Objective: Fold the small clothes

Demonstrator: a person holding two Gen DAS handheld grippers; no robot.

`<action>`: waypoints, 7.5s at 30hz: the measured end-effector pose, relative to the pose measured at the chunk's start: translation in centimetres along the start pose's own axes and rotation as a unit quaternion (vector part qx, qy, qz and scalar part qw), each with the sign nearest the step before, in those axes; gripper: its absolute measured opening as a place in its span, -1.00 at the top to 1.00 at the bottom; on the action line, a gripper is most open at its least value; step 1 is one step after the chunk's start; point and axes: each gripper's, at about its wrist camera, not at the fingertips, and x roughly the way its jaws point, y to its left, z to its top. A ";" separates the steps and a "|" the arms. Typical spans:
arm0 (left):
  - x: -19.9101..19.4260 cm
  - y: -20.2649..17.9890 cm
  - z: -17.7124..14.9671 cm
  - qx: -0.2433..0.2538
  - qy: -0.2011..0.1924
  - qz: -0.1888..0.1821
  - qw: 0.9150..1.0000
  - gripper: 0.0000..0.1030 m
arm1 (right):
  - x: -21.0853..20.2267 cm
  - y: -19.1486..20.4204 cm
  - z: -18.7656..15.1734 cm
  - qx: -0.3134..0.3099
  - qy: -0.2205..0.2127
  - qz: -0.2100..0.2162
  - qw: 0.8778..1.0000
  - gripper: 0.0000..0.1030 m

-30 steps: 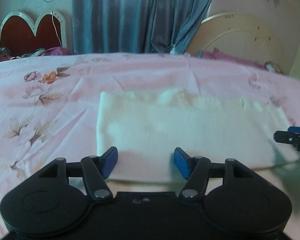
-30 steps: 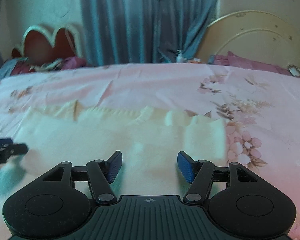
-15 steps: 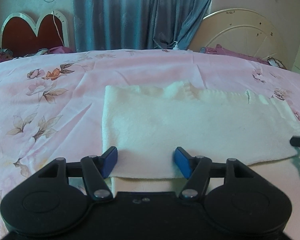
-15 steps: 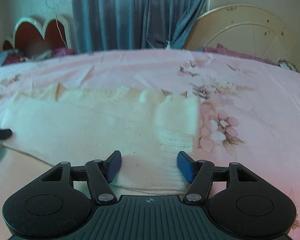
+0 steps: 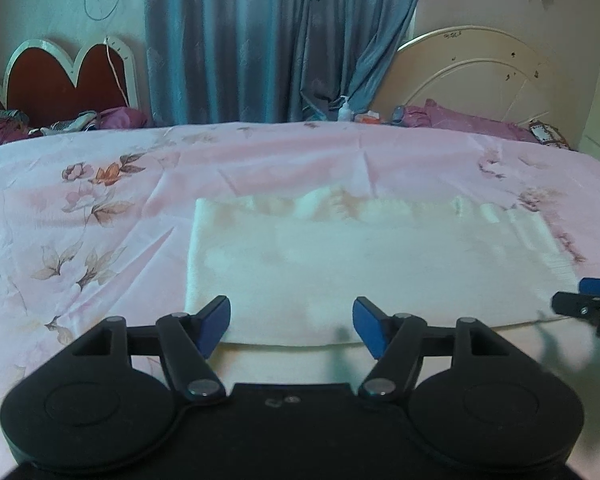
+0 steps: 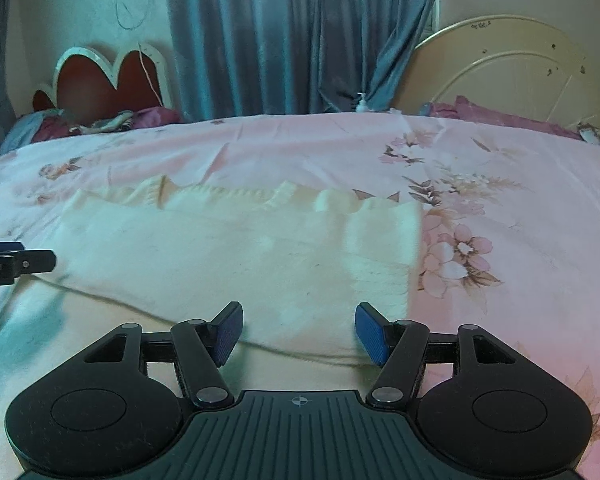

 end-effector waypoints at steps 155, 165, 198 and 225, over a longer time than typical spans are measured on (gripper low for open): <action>5.0 7.7 6.8 -0.117 -0.020 -0.021 0.993 -0.46 | 5.3 -11.2 7.8 0.229 -0.055 0.002 0.972 -0.58; 8.2 5.2 4.9 -0.041 0.027 -0.038 0.998 0.11 | 8.4 -8.5 6.4 0.109 0.009 0.006 0.994 0.00; 4.9 5.3 3.9 -0.027 -0.036 0.006 0.999 -0.27 | 5.0 -6.7 6.8 0.072 -0.054 -0.011 0.996 -0.30; 4.6 -0.3 1.4 0.030 0.035 -0.005 0.999 -0.21 | 3.9 -2.9 2.9 0.020 -0.013 -0.026 0.999 0.27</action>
